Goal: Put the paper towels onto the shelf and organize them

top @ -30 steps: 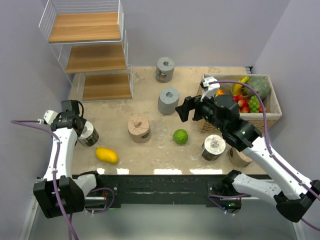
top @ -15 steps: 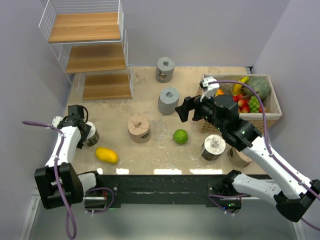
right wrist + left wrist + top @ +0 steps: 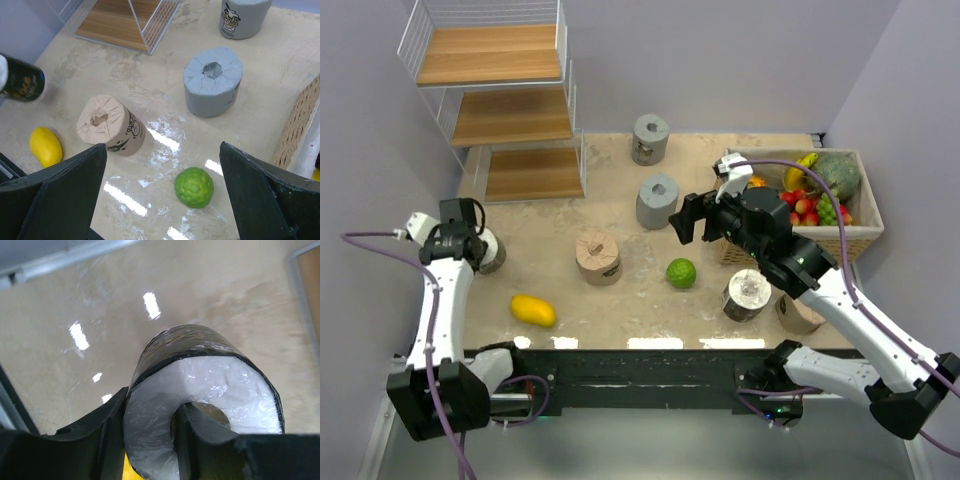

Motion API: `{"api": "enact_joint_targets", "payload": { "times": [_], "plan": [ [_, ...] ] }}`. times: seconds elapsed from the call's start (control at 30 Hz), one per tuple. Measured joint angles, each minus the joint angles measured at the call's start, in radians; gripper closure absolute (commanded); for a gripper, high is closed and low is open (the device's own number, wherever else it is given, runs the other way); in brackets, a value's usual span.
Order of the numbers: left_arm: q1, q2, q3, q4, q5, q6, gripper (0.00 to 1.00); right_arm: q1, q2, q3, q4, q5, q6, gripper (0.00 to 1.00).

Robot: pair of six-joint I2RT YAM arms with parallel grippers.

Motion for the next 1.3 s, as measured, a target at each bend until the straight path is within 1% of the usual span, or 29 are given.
{"api": "enact_joint_targets", "payload": {
  "times": [0.13,0.17,0.27,0.37,0.43,0.5,0.63,0.7,0.77,1.1,1.3],
  "plan": [
    [0.000,-0.084,0.181,0.026,0.035,0.112,0.86,0.000,0.019,0.020,-0.029,0.009,0.000,0.02],
    [0.000,-0.101,0.231,0.033,0.052,0.140,0.83,0.000,0.021,0.027,-0.033,0.010,0.000,0.02],
    [0.000,-0.112,0.407,0.053,0.113,0.223,0.82,0.000,0.021,0.050,-0.042,0.016,0.001,0.02],
    [0.000,-0.047,0.613,0.043,0.184,0.290,0.83,0.000,0.028,0.083,-0.048,0.034,0.005,0.02],
    [0.000,0.022,0.752,0.024,0.227,0.327,0.83,0.000,0.040,0.109,-0.054,0.041,0.009,0.02],
    [0.000,0.117,0.924,0.004,0.278,0.357,0.83,0.000,0.048,0.127,-0.059,0.045,0.017,0.02],
    [0.000,0.284,1.162,-0.021,0.367,0.394,0.82,0.000,0.050,0.136,-0.070,0.062,0.029,0.02],
    [0.000,0.346,1.243,-0.020,0.397,0.409,0.81,0.000,0.050,0.141,-0.077,0.069,0.037,0.02],
    [0.000,0.376,1.269,0.002,0.419,0.412,0.80,0.000,0.048,0.146,-0.081,0.071,0.048,0.02],
    [0.000,0.422,1.275,0.164,0.525,0.409,0.76,0.000,0.029,0.181,-0.090,0.067,0.082,0.03],
    [0.000,0.502,1.278,0.229,0.562,0.404,0.74,0.000,0.029,0.182,-0.090,0.060,0.090,0.02]
  ]
}}
